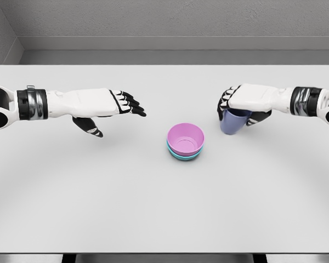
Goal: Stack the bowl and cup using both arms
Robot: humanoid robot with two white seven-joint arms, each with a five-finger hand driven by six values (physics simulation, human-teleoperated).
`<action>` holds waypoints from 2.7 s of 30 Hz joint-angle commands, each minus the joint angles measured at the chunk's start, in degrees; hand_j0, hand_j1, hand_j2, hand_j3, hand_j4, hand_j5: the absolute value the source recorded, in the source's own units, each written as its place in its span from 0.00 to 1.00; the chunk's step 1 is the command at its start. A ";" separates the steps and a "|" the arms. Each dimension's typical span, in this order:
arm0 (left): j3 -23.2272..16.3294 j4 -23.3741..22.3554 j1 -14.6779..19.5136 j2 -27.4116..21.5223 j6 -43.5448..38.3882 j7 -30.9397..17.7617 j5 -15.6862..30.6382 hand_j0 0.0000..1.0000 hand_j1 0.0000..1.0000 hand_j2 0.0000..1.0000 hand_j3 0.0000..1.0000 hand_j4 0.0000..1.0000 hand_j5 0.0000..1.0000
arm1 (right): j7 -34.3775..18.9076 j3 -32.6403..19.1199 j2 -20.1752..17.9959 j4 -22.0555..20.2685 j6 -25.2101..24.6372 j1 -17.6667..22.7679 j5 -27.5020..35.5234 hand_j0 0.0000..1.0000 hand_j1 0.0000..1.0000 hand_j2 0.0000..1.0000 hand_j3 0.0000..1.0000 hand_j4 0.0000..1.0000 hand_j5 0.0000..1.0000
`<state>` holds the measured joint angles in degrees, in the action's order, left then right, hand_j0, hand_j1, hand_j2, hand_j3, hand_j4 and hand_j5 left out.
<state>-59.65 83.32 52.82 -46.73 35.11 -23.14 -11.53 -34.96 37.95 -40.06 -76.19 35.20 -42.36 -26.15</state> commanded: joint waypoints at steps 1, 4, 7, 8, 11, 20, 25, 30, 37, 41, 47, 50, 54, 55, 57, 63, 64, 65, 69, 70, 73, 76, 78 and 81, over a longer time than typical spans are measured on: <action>0.06 0.00 0.00 -0.03 -0.11 0.03 0.37 1.00 1.00 1.00 1.00 1.00 1.00 | -0.04 -0.07 -0.02 -0.01 -0.20 0.00 0.48 0.48 0.48 0.48 0.48 0.48 0.48; 0.06 0.00 0.00 -0.03 -0.11 0.03 0.37 1.00 1.00 1.00 1.00 1.00 1.00 | -0.04 -0.07 -0.02 -0.01 -0.20 -0.09 0.57 0.45 0.45 0.45 0.45 0.45 0.45; 0.06 0.00 0.00 -0.03 -0.11 0.03 0.37 1.00 1.00 1.00 1.00 1.00 1.00 | -0.04 -0.07 -0.11 -0.01 -0.20 -0.09 0.75 0.44 0.44 0.44 0.44 0.44 0.44; 0.06 0.00 0.00 -0.03 -0.11 0.03 0.37 1.00 1.00 1.00 1.00 1.00 1.00 | -0.04 -0.16 -0.11 -0.01 -0.20 -0.09 0.84 0.43 0.43 0.43 0.43 0.43 0.43; 0.06 0.00 0.00 -0.11 -0.11 0.03 0.37 1.00 1.00 1.00 1.00 1.00 1.00 | -0.04 -0.51 -0.11 -0.01 -0.20 -0.26 0.92 0.41 0.41 0.41 0.41 0.41 0.41; 0.06 0.00 0.00 -0.11 -0.11 0.03 0.37 1.00 1.00 1.00 1.00 1.00 1.00 | -0.04 -2.97 -0.19 -0.53 -0.20 -0.88 1.19 0.41 0.41 0.41 0.41 0.41 0.41; 0.06 0.00 0.00 -0.11 -0.11 0.03 0.37 1.00 1.00 1.00 1.00 1.00 1.00 | -0.04 -4.91 -0.72 -1.94 -0.20 -1.32 2.51 0.42 0.42 0.42 0.42 0.42 0.42; 0.06 0.00 0.09 -0.20 -0.11 0.03 0.37 1.00 1.00 1.00 1.00 1.00 1.00 | -0.04 -5.34 -1.86 -3.26 -0.20 -1.32 2.51 0.42 0.42 0.42 0.42 0.42 0.42; 0.06 0.00 0.09 -0.20 -0.11 0.03 0.37 1.00 1.00 1.00 1.00 1.00 1.00 | -0.04 -5.08 -4.41 -15.56 -0.20 -1.14 2.42 0.43 0.43 0.43 0.43 0.43 0.43; 0.06 0.00 0.09 -0.20 -0.11 0.03 0.37 1.00 1.00 1.00 1.00 1.00 1.00 | -0.04 -3.24 -4.41 -20.04 -0.20 -1.05 2.42 0.43 0.43 0.43 0.43 0.43 0.43; 0.06 0.00 0.09 -0.20 -0.11 0.03 0.37 1.00 1.00 1.00 1.00 1.00 1.00 | -0.04 1.68 -3.80 -21.80 -0.20 -1.32 2.33 0.43 0.43 0.43 0.43 0.43 0.43; 0.06 0.00 0.09 -0.20 -0.11 0.03 0.37 1.00 1.00 1.00 1.00 1.00 1.00 | -0.04 3.00 -3.10 -23.12 -0.20 -1.58 2.33 0.44 0.44 0.44 0.44 0.44 0.44; 0.50 0.00 0.00 -0.20 -0.11 0.03 0.37 1.00 1.00 1.00 1.00 1.00 1.00 | -0.04 3.80 -2.48 -24.09 -0.20 -1.76 2.33 0.45 0.45 0.45 0.45 0.45 0.45; 0.50 0.00 0.00 -0.20 -0.11 0.03 0.37 1.00 1.00 1.00 1.00 1.00 1.00 | -0.04 3.80 -2.39 -24.35 -0.20 -2.11 2.33 0.45 0.45 0.45 0.45 0.45 0.45; 0.50 0.00 0.00 -0.20 -0.11 0.03 0.37 1.00 1.00 1.00 1.00 1.00 1.00 | -0.04 4.32 -1.16 -24.53 -0.20 -2.11 2.33 0.45 0.45 0.45 0.45 0.45 0.45; 0.50 0.00 0.00 -0.20 -0.11 0.03 0.37 1.00 1.00 1.00 1.00 1.00 1.00 | -0.04 6.34 -0.11 -24.44 -0.20 -2.46 2.33 0.45 0.45 0.45 0.45 0.45 0.45; 0.50 0.00 0.00 -0.20 -0.11 0.03 0.37 1.00 1.00 1.00 1.00 1.00 1.00 | -0.04 6.34 -0.11 -24.35 -0.20 -2.46 2.33 0.45 0.45 0.45 0.45 0.45 0.45; 0.50 0.00 0.00 -0.20 -0.11 0.03 0.37 1.00 1.00 1.00 1.00 1.00 1.00 | -0.04 6.26 -0.11 -24.18 -0.20 -2.46 2.33 0.45 0.45 0.45 0.45 0.45 0.45; 0.50 0.00 0.00 -0.20 -0.11 0.03 0.37 1.00 1.00 1.00 1.00 1.00 1.00 | -0.04 6.26 0.07 -23.83 -0.20 -2.55 2.33 0.46 0.46 0.46 0.46 0.46 0.46; 0.50 0.00 0.00 -0.20 -0.11 0.03 0.37 1.00 1.00 1.00 1.00 1.00 1.00 | -0.04 6.26 0.51 -23.39 -0.20 -2.55 2.33 0.46 0.46 0.46 0.46 0.46 0.46; 0.50 0.00 0.00 -0.20 -0.11 0.03 0.37 1.00 1.00 1.00 1.00 1.00 1.00 | -0.04 6.17 1.12 -22.24 -0.20 -2.55 2.33 0.46 0.46 0.46 0.46 0.46 0.46; 0.50 0.00 0.00 -0.20 -0.11 0.03 0.37 1.00 1.00 1.00 1.00 1.00 1.00 | -0.04 6.17 1.56 -21.54 -0.20 -2.90 2.33 0.47 0.47 0.47 0.47 0.47 0.47; 0.50 0.00 0.00 -0.20 -0.11 0.03 0.37 1.00 1.00 1.00 1.00 1.00 1.00 | -0.04 6.17 1.56 -21.19 -0.20 -2.90 2.33 0.47 0.47 0.47 0.47 0.47 0.47; 0.50 0.00 0.00 -0.20 -0.11 0.03 0.37 1.00 1.00 1.00 1.00 1.00 1.00 | -0.04 6.08 1.56 -19.78 -0.20 -2.90 2.42 0.49 0.49 0.49 0.49 0.49 0.49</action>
<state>-59.21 83.32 52.82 -46.91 35.11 -23.14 -11.53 -35.01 44.06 -38.53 -96.73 35.19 -45.26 -24.08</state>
